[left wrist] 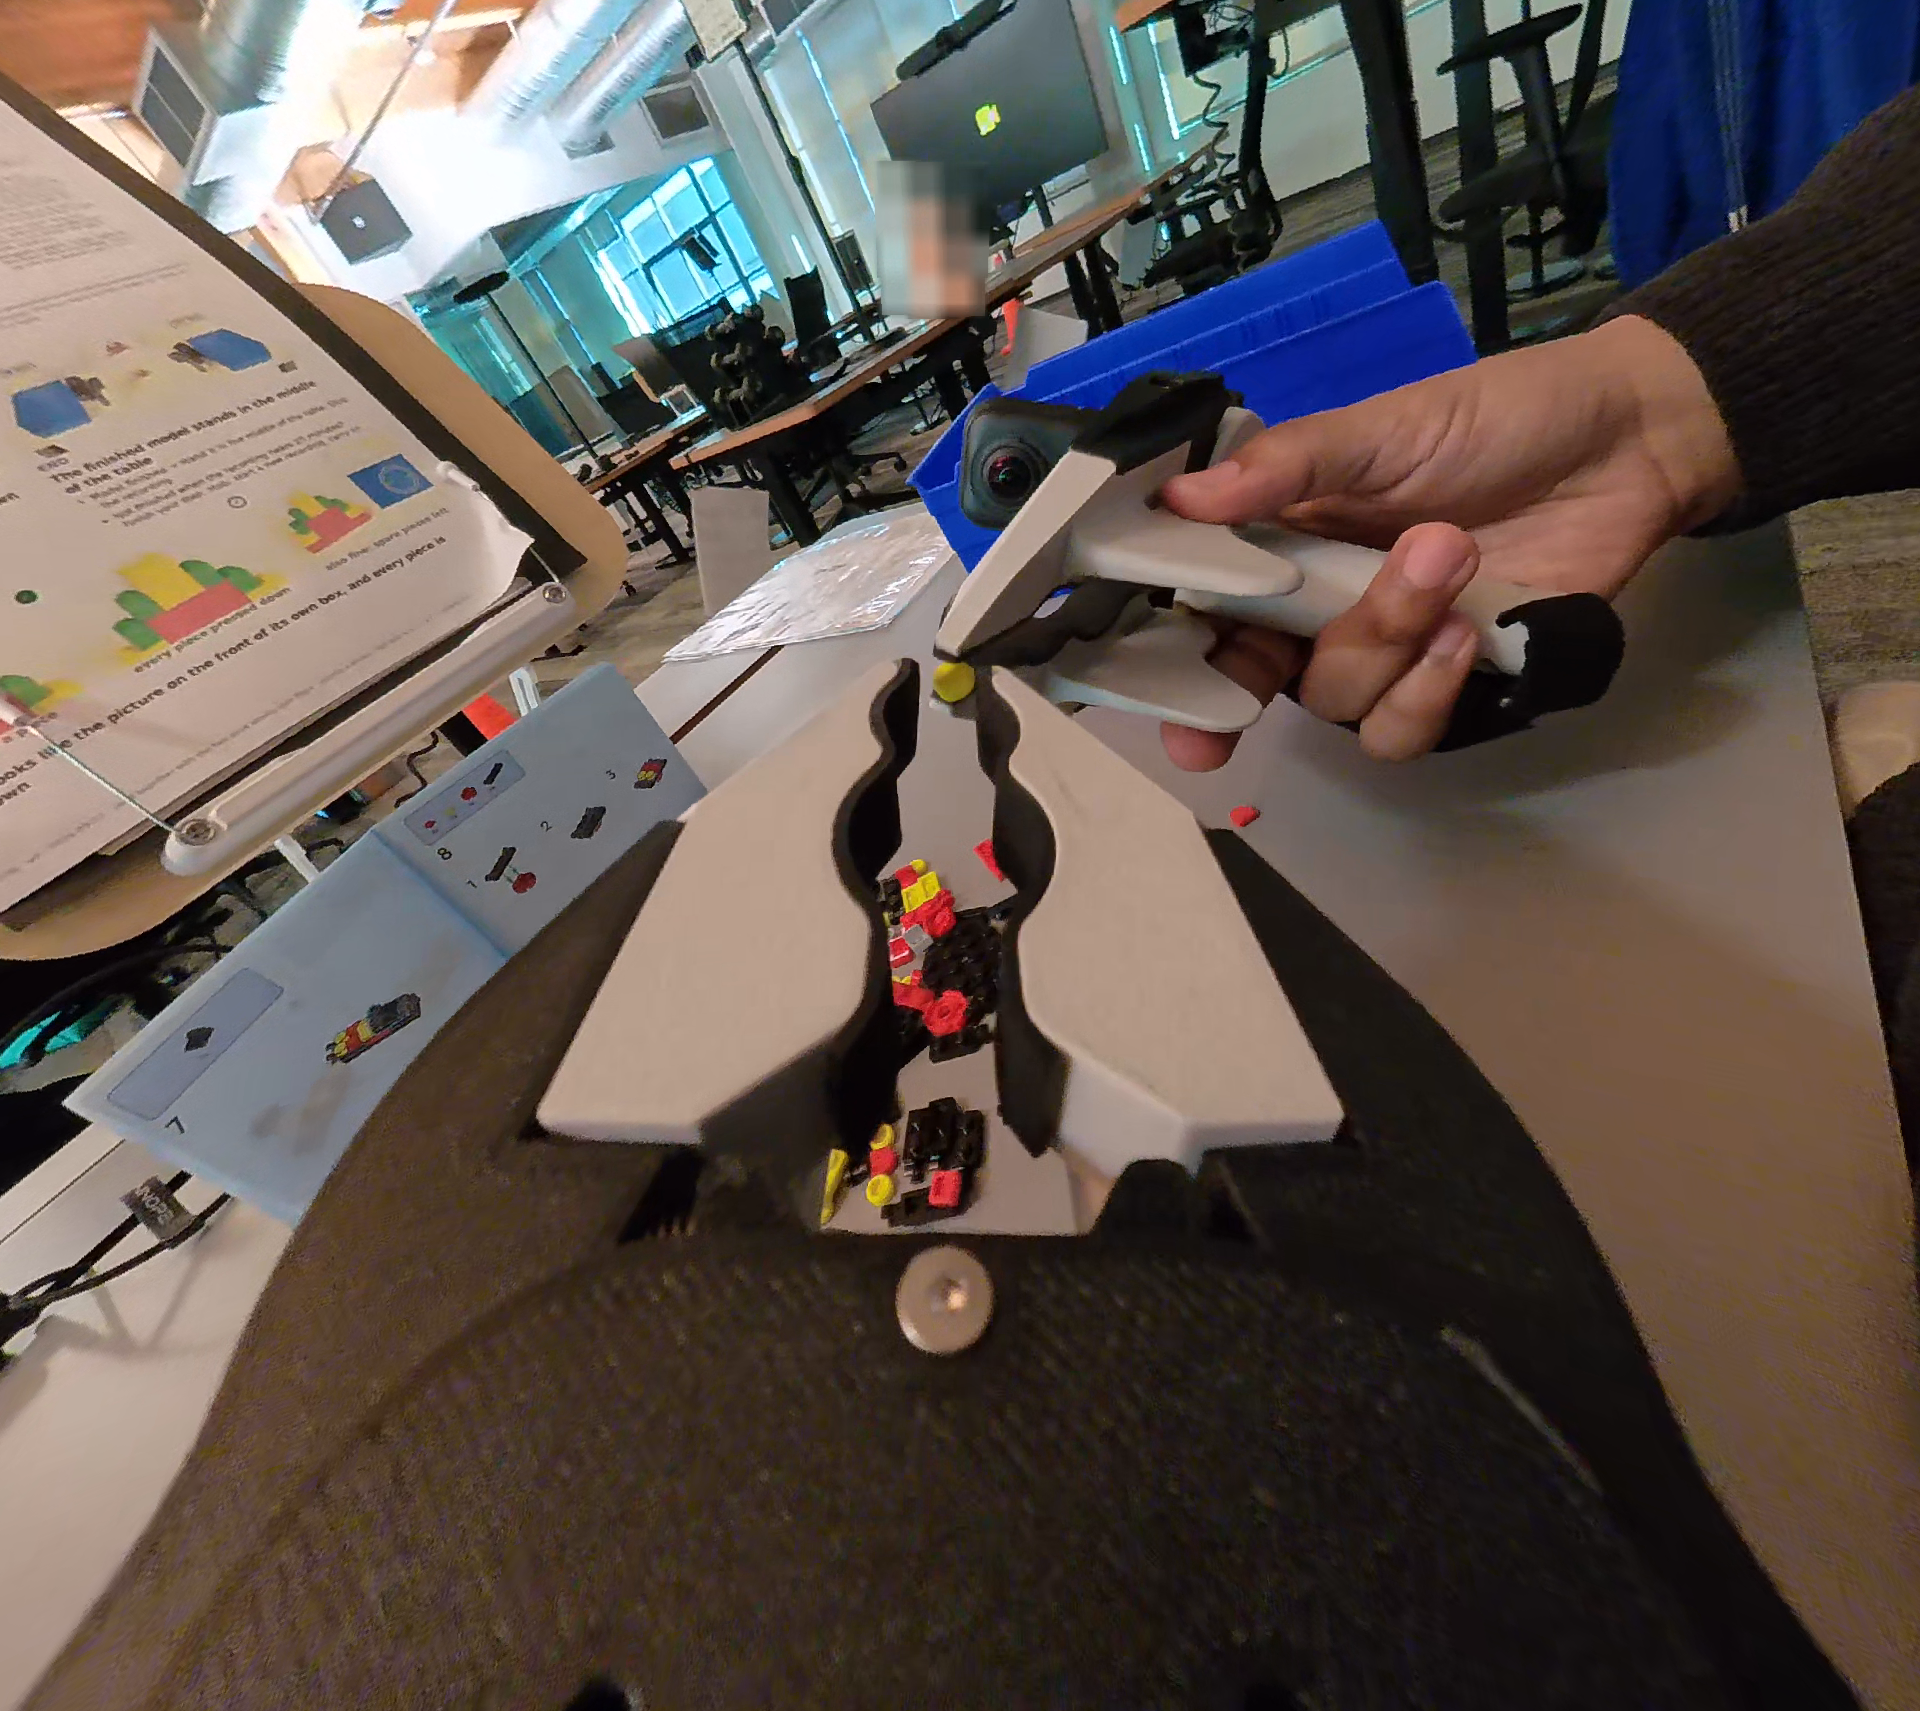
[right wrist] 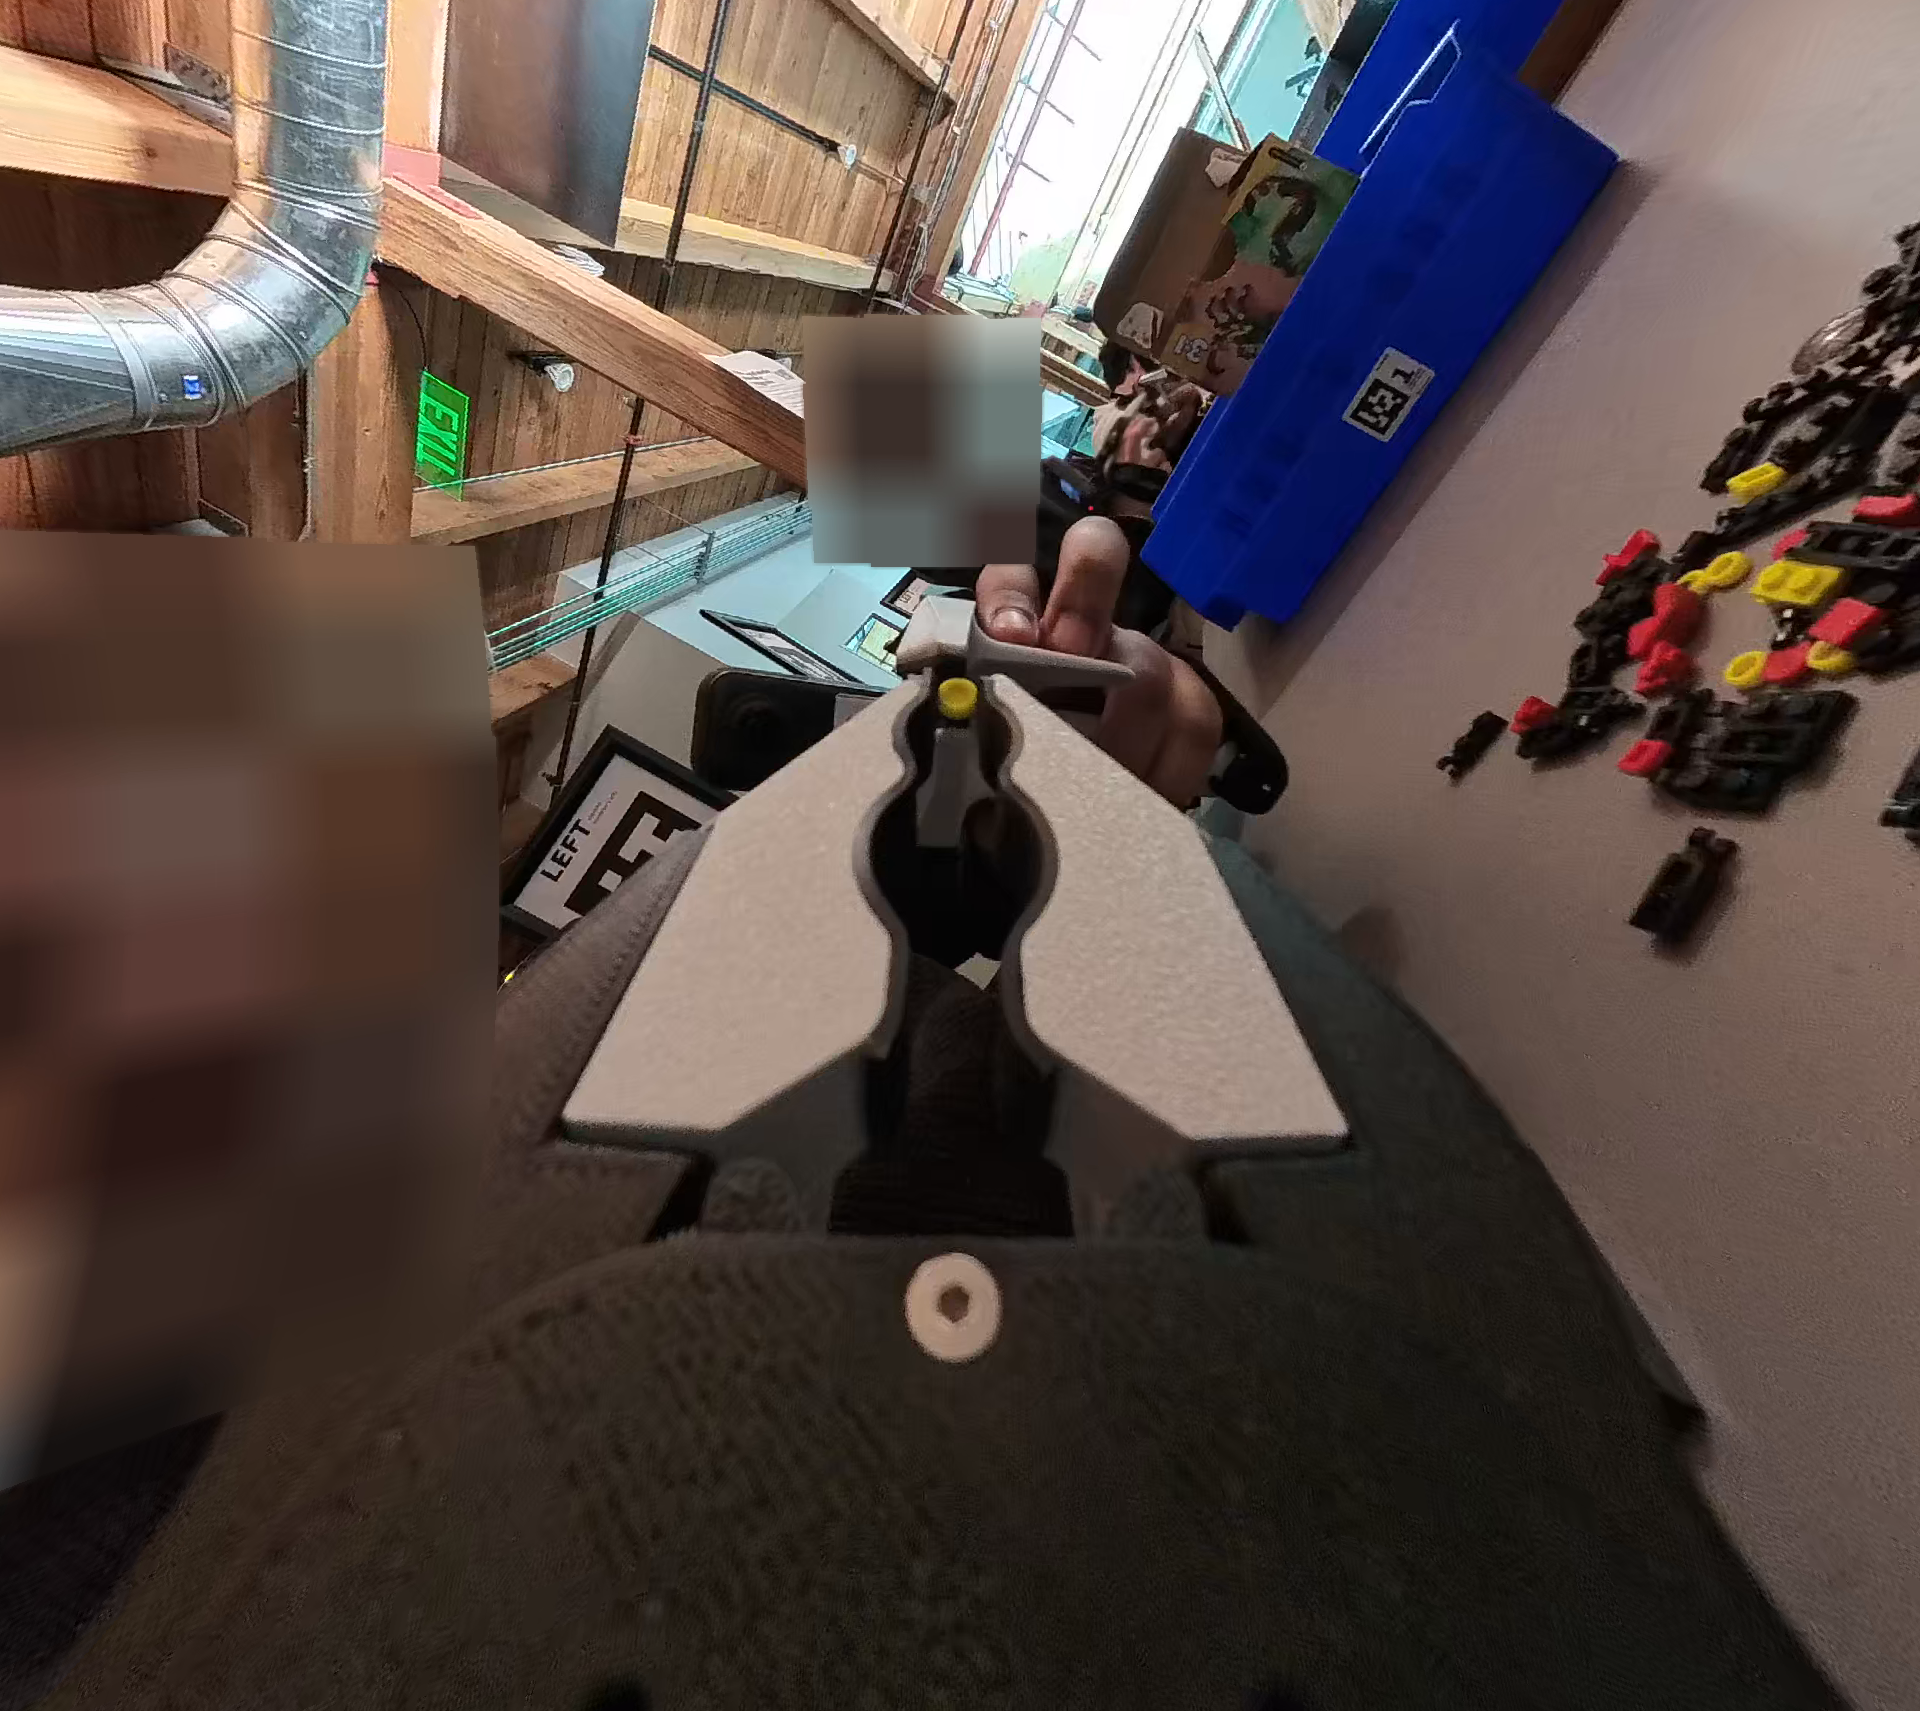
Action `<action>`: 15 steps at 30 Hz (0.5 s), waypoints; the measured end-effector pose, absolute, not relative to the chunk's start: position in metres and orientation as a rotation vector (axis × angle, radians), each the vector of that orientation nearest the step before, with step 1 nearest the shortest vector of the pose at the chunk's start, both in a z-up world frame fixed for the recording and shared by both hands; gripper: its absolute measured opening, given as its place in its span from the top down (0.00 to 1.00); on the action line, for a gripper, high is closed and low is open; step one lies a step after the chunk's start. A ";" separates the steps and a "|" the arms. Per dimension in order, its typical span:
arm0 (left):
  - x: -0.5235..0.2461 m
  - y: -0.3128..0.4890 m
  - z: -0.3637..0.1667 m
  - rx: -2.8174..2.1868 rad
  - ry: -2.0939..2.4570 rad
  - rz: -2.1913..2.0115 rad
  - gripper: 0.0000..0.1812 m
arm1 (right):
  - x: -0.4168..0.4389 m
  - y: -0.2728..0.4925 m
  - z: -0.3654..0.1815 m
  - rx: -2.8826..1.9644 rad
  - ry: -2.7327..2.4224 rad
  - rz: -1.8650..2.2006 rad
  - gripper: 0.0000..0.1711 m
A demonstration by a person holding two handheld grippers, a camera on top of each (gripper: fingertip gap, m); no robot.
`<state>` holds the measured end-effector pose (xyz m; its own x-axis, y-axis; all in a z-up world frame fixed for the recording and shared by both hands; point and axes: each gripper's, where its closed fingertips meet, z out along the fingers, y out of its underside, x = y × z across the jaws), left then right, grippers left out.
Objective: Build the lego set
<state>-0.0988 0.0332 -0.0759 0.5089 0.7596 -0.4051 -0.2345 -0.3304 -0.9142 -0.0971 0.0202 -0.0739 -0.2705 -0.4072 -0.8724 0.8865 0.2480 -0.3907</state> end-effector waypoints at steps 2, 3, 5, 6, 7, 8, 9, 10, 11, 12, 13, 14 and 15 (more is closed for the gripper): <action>-0.099 0.033 -0.076 -1.603 -0.459 1.079 0.96 | -0.097 0.020 -0.074 0.509 1.302 -1.351 0.96; -0.098 0.033 -0.075 -1.601 -0.455 1.080 0.96 | -0.097 0.020 -0.073 0.507 1.299 -1.351 0.96; -0.098 0.033 -0.074 -1.602 -0.453 1.079 0.95 | -0.098 0.021 -0.072 0.506 1.295 -1.354 0.97; -0.098 0.032 -0.073 -1.600 -0.454 1.077 0.96 | -0.098 0.021 -0.072 0.506 1.294 -1.355 0.97; -0.098 0.033 -0.073 -1.598 -0.453 1.077 0.96 | -0.098 0.021 -0.072 0.506 1.292 -1.355 0.96; -0.097 0.033 -0.073 -1.597 -0.450 1.078 0.97 | -0.099 0.021 -0.072 0.507 1.290 -1.355 0.97; -0.097 0.033 -0.073 -1.596 -0.448 1.080 0.97 | -0.099 0.021 -0.072 0.507 1.290 -1.354 0.97; -0.097 0.033 -0.073 -1.597 -0.445 1.079 0.97 | -0.099 0.021 -0.073 0.508 1.292 -1.353 0.97; -0.097 0.034 -0.074 -1.599 -0.442 1.075 0.97 | -0.099 0.021 -0.073 0.508 1.296 -1.352 0.97; -0.096 0.034 -0.074 -1.599 -0.438 1.070 0.96 | -0.098 0.021 -0.073 0.507 1.298 -1.352 0.96; -0.096 0.035 -0.074 -1.601 -0.436 1.066 0.96 | -0.098 0.021 -0.073 0.505 1.299 -1.351 0.96; -0.096 0.035 -0.075 -1.604 -0.434 1.064 0.95 | -0.098 0.021 -0.073 0.503 1.299 -1.350 0.96; -0.096 0.035 -0.075 -1.606 -0.435 1.064 0.95 | -0.098 0.021 -0.073 0.500 1.300 -1.349 0.96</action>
